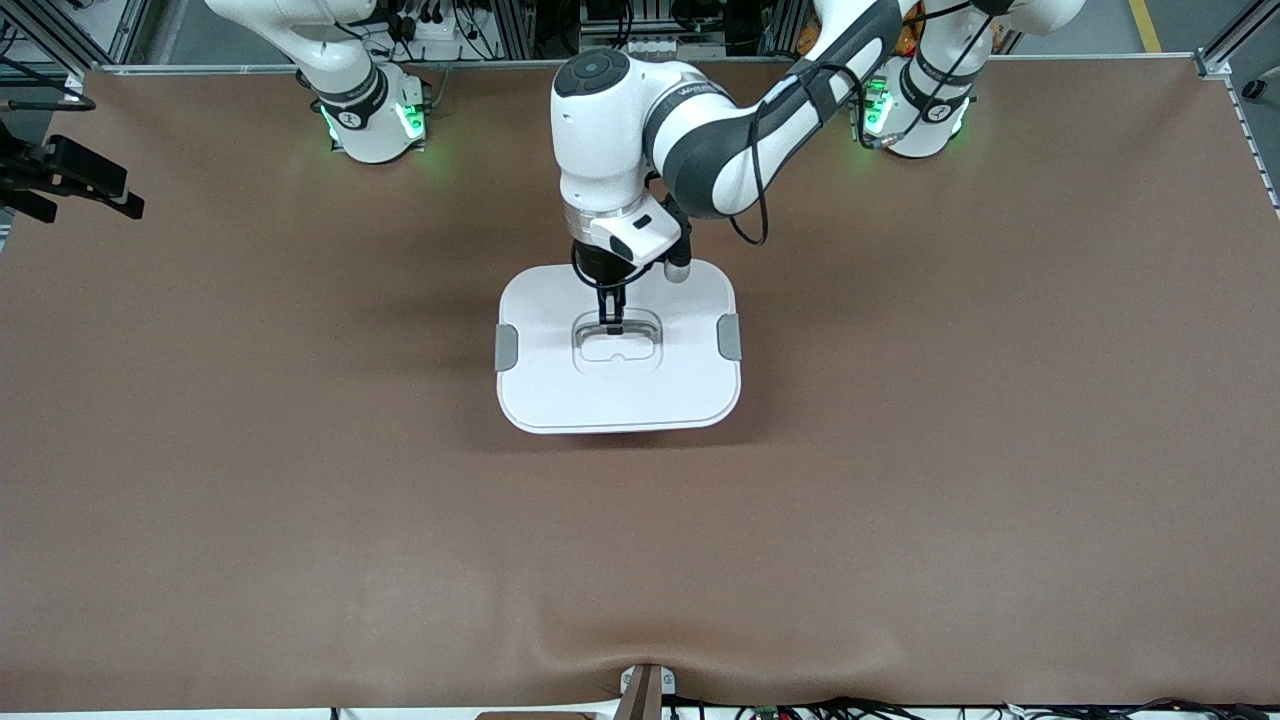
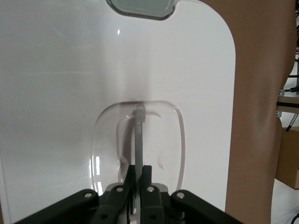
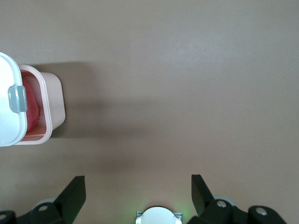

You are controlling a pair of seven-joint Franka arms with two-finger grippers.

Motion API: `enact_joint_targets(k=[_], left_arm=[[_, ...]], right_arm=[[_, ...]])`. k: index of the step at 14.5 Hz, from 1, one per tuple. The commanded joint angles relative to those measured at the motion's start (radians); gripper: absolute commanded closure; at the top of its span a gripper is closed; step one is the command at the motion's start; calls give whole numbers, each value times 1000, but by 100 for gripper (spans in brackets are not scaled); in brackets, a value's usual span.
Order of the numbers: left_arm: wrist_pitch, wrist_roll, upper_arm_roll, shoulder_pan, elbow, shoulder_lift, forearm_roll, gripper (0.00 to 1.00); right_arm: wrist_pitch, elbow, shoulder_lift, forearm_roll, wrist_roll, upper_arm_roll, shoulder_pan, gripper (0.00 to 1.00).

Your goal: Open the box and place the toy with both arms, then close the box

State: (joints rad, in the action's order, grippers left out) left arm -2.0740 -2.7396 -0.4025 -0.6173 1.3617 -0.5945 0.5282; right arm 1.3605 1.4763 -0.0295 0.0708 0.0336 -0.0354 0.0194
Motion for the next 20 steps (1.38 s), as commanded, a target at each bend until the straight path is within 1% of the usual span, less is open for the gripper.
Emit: enact_joint_targets(k=[1,3,11,20], left_arm=[[-8,-92,14,-25,-35,-25,27,100],[-8,-92,14,-27,-33,-27,26,100],[-21,-86,14,-35,-33,-56,27,100],[-23,-86,22,-48,-32,-76,29,100]], right_arm=[[54,55,-27,-19,-6,0,-6,0],[86,87,-29,-19,-6,0,-7,0],[66,68,-32,-22,22,-3,5,0],[92,94,-30,-22,22,-3,1,0]])
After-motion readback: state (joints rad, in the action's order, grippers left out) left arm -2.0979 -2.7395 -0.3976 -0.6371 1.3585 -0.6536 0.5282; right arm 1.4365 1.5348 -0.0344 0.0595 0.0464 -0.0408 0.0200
